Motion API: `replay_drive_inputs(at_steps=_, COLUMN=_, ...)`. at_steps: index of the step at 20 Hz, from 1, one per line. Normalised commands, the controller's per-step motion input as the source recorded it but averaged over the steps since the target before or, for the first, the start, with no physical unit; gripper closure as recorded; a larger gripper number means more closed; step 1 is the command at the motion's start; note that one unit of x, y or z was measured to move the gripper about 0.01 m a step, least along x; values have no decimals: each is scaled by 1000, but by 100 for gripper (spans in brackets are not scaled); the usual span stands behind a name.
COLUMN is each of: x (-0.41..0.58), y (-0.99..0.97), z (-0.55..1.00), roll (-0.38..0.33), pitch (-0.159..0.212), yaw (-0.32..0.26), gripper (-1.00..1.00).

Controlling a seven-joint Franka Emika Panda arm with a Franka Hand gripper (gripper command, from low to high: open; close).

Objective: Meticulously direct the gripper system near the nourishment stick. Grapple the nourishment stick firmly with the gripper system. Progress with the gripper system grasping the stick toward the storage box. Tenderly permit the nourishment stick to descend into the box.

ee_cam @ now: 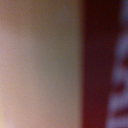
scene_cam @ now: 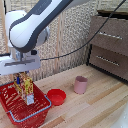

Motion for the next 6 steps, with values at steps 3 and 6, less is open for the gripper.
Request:
replay_drive_inputs(at_steps=3, x=37, y=-76, z=333, roll=2, pitch=0, yaw=-40, gripper=-100)
replay_drive_inputs(at_steps=6, x=160, y=-211, z=450, roll=10, pitch=-2, yaw=-32, gripper=-100)
